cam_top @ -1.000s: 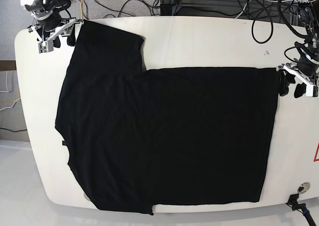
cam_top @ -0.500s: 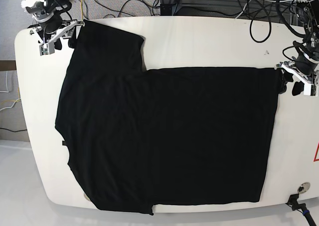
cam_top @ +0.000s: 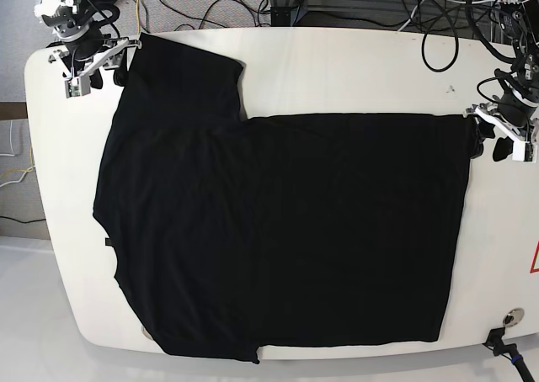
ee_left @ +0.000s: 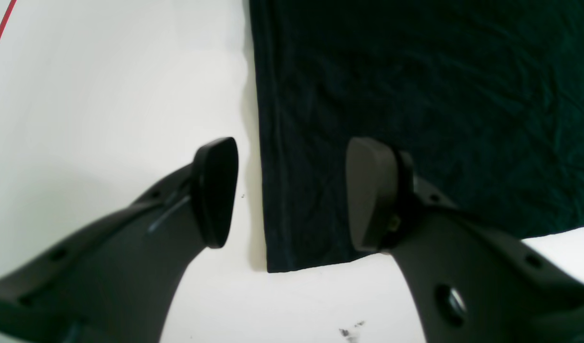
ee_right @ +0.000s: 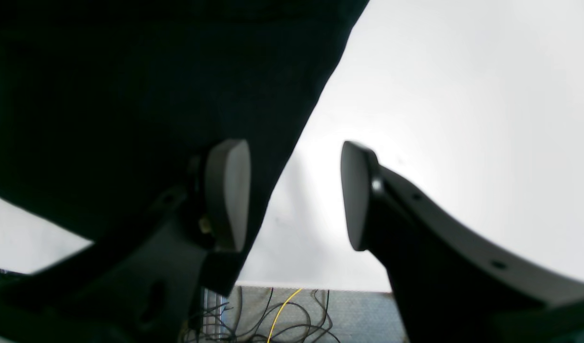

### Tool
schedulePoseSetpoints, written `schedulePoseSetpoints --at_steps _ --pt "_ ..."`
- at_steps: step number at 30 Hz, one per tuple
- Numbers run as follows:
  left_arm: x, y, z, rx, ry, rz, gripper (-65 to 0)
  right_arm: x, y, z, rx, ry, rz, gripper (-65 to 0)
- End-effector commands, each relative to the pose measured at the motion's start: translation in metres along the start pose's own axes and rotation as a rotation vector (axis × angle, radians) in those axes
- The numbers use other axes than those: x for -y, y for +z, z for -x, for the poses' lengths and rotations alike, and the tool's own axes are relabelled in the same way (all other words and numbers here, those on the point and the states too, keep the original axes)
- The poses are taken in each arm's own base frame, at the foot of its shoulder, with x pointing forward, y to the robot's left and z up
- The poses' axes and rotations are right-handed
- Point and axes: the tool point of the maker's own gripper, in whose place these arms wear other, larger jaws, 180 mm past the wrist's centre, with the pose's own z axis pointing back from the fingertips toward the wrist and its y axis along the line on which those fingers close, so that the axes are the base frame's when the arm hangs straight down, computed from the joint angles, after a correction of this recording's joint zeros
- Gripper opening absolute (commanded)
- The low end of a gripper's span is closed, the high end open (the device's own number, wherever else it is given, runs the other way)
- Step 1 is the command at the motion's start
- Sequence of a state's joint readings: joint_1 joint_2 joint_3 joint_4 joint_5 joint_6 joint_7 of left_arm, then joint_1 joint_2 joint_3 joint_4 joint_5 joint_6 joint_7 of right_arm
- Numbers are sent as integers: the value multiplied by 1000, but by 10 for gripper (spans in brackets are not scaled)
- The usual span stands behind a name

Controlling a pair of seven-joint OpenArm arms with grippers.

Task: Fold the T-shirt properly
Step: 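Position both grippers at the shirt's shoulder and sleeve edges, then close both grippers on the shirt's shoulder edges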

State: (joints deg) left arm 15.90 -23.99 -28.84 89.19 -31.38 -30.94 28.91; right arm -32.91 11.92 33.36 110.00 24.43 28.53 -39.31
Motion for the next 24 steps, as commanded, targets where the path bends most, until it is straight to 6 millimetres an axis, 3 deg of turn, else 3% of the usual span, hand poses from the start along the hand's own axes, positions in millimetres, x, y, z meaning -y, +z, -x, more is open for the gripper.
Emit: schedulePoseSetpoints --at_steps 1,16,17,24 --pt "-5 1 -6 5 -5 -14 -322 3 3 -14 47 13 3 -348" --pt "-5 0 -5 -7 1 -13 -330 -6 6 -14 64 -38 -48 -350" --pt "-3 6 35 -118 15 -21 -318 -13 -2 2 21 -80 -50 -344" --pt "-2 11 46 -145 15 -21 -318 -16 -2 4 21 -93 -49 -342"
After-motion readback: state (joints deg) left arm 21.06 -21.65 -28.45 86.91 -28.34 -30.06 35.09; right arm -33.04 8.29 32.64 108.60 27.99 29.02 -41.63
